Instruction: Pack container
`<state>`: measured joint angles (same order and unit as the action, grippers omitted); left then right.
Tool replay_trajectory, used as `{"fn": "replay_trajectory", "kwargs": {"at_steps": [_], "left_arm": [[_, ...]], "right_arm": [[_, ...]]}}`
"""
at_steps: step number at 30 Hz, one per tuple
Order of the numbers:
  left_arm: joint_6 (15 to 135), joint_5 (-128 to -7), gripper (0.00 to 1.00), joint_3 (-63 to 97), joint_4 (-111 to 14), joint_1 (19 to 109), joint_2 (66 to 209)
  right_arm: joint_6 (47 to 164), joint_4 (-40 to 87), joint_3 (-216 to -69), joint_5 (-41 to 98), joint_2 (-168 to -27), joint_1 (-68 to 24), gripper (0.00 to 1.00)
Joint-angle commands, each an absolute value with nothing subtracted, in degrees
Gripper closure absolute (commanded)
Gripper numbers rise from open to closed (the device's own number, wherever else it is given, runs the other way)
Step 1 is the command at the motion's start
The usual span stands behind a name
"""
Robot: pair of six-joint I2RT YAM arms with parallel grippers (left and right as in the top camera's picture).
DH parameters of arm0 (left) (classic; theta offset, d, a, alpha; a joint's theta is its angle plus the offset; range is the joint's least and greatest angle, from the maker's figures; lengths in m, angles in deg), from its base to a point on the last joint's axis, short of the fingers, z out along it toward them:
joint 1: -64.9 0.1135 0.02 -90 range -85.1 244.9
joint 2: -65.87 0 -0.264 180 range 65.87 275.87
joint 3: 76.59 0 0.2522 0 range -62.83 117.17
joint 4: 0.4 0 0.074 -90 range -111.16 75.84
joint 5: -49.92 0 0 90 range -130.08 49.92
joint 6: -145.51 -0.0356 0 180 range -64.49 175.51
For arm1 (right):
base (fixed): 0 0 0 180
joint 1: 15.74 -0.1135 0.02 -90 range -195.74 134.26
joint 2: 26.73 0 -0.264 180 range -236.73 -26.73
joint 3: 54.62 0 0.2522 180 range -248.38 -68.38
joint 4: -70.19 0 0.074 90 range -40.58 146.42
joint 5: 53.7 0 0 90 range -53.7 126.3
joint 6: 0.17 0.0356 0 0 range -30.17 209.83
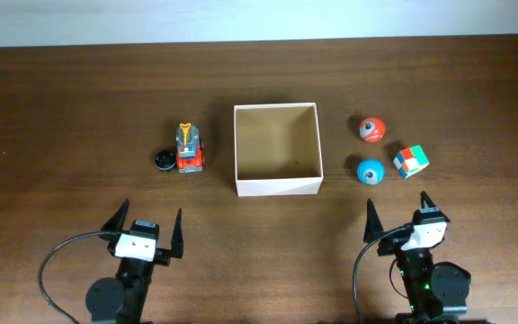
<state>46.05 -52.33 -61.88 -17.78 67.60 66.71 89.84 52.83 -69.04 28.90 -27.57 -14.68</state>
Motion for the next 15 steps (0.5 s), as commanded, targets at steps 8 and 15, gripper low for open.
{"fn": "replay_trajectory", "kwargs": {"at_steps": [8, 15], "left_arm": [[45.55, -53.20, 0.01, -62.29, -17.67, 67.41, 66.31], [45.55, -53.20, 0.01, -62.29, -17.67, 67.41, 66.31]], "right_arm": [[90.04, 52.54, -68.69, 29.43, -27.14, -15.08, 0.01], [90.04, 52.54, -68.69, 29.43, -27.14, -15.03, 0.01]]}}
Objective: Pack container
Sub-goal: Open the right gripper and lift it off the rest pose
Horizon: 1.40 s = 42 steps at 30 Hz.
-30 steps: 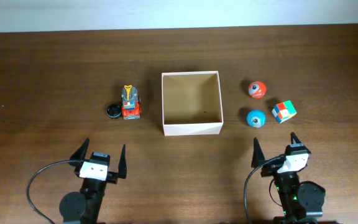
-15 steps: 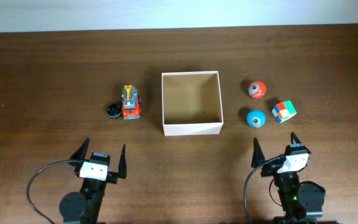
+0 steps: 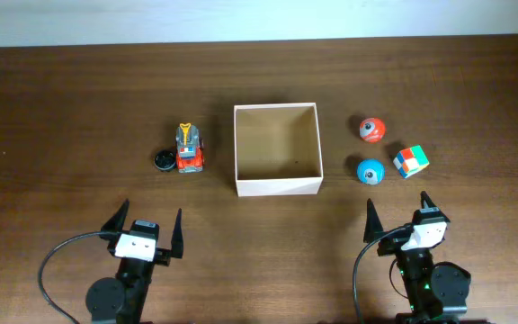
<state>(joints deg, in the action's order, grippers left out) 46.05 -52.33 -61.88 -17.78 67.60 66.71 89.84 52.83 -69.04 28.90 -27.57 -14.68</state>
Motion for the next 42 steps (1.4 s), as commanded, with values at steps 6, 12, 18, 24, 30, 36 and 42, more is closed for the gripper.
{"fn": "replay_trajectory", "kwargs": {"at_steps": [6, 12, 18, 24, 30, 36, 42], "left_arm": [[45.55, -53.20, 0.01, -62.29, -17.67, 67.41, 66.31], [45.55, -53.20, 0.01, -62.29, -17.67, 67.41, 66.31], [45.55, -53.20, 0.01, -62.29, -17.67, 67.41, 66.31], [45.55, -53.20, 0.01, -62.29, -17.67, 67.41, 66.31], [45.55, -53.20, 0.01, -62.29, -17.67, 67.41, 66.31], [45.55, -53.20, 0.01, -62.29, -17.67, 67.41, 66.31], [45.55, -53.20, 0.01, -62.29, -17.67, 67.41, 66.31]], "right_arm": [[90.94, 52.76, -68.69, 28.29, -27.14, -15.03, 0.01], [91.81, 57.22, -68.69, 19.72, -27.14, -15.03, 0.01], [91.77, 58.80, -70.51, 16.51, -27.14, -15.03, 0.01], [91.77, 57.24, -74.46, 17.67, -28.60, -15.03, 0.01], [91.75, 52.68, -81.11, 20.09, -33.04, -15.03, 0.02], [91.77, 48.17, -87.56, 20.27, -35.49, -15.03, 0.01], [91.02, 36.94, -98.68, 20.49, -35.53, -15.03, 0.01]]}}
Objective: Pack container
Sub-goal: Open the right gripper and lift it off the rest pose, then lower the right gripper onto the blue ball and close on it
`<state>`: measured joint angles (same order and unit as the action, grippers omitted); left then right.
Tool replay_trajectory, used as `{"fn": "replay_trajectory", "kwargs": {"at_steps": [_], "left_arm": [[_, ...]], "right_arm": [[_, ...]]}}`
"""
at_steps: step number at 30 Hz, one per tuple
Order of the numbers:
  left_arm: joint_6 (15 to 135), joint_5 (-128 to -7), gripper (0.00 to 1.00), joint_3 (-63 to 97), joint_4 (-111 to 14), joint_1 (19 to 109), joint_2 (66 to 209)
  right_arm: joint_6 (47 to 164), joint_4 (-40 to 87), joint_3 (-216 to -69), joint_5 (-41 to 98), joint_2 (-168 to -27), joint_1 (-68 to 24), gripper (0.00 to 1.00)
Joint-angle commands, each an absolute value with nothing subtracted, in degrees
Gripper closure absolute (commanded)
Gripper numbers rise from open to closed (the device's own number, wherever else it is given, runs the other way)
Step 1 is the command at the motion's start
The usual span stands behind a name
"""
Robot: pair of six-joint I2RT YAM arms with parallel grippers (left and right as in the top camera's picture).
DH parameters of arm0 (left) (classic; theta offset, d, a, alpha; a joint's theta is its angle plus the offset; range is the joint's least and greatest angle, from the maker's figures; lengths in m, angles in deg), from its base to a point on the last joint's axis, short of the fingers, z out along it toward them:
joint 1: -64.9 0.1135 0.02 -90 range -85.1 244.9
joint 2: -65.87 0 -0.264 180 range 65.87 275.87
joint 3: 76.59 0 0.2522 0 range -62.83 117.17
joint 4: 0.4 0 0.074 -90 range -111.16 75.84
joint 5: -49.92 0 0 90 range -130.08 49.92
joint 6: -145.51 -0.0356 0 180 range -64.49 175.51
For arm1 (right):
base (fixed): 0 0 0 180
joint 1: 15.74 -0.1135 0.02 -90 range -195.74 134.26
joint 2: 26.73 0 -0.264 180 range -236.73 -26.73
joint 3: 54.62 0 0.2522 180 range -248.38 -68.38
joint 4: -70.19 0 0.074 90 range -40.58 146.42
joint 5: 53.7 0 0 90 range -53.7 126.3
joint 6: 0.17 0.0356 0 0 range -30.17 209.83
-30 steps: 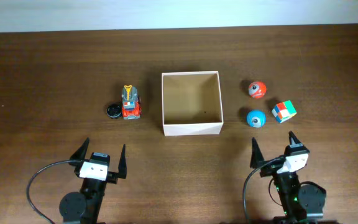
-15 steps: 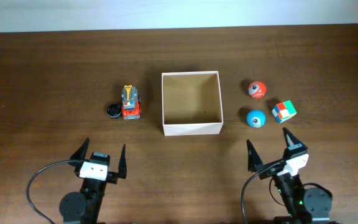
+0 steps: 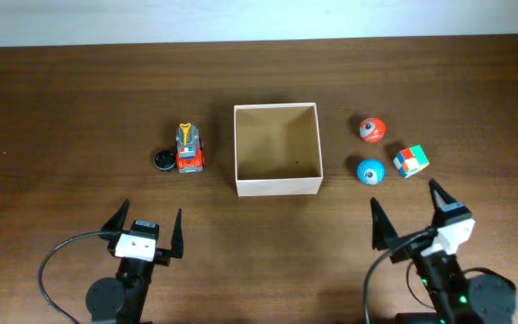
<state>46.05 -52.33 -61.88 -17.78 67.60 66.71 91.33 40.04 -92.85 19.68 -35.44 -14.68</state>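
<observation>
An open cardboard box [image 3: 277,149] stands in the middle of the table with nothing visible inside. To its left are a red toy truck [image 3: 188,148] and a small black disc [image 3: 164,160]. To its right lie a red ball [image 3: 371,130], a blue ball [image 3: 370,171] and a multicoloured cube [image 3: 410,161]. My left gripper [image 3: 147,226] is open near the front edge, well below the truck. My right gripper [image 3: 410,209] is open, just below the blue ball and the cube.
The dark wooden table [image 3: 79,99] runs back to a pale wall edge at the top. Cables loop from both arm bases at the front edge.
My right gripper has shifted a little to the right and toward the cube, with its fingers spread wider. The left arm and all the objects are where they were.
At both earlier moments the two grippers rested open near the front edge and the toys lay on either side of the box. By now only the right arm has moved, standing closer under the cube and blue ball.
</observation>
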Motion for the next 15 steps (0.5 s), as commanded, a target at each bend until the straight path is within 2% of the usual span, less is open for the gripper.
{"fn": "replay_trajectory", "kwargs": {"at_steps": [1, 7, 15], "left_arm": [[45.55, -53.20, 0.01, -62.29, -17.67, 67.41, 66.31], [45.55, -53.20, 0.01, -62.29, -17.67, 67.41, 66.31], [45.55, -53.20, 0.01, -62.29, -17.67, 67.41, 66.31]], "right_arm": [[89.80, 35.06, -100.30, 20.49, -35.53, -14.99, 0.01], [82.81, 15.37, -109.52, 20.47, -35.55, -14.99, 0.01], [83.46, 14.78, -111.38, 20.77, -37.19, -14.99, 0.01]]}}
